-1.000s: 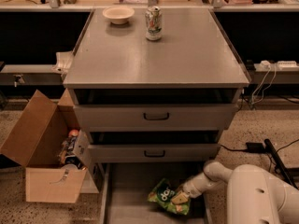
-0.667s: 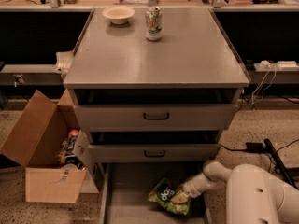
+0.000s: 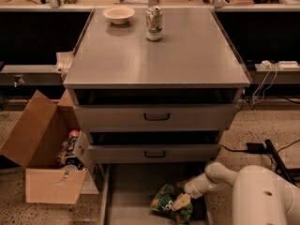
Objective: Place green rice chip bag into bottom drawer
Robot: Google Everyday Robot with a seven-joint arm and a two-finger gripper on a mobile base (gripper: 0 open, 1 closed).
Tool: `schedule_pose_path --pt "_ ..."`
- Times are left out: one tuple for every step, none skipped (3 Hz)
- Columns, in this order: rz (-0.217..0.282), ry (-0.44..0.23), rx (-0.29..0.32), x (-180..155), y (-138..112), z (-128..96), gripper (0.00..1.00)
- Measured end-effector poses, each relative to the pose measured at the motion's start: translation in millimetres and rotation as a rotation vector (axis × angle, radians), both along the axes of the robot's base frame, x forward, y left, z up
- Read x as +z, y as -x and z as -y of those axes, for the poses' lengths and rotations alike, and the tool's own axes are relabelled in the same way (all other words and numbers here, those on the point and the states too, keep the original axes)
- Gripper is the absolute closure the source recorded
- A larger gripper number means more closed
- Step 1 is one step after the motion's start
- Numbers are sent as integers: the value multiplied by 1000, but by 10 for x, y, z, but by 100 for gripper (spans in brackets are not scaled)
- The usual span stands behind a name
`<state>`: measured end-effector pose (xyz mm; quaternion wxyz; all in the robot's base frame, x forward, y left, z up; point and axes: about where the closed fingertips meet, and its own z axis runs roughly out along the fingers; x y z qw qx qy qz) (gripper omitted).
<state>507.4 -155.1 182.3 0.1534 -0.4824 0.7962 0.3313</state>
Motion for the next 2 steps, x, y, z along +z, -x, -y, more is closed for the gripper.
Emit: schedule_pose_path --pt "49 -9 -11 143 -13 13 0" --pt "102 -30 -33 355 -11 69 0"
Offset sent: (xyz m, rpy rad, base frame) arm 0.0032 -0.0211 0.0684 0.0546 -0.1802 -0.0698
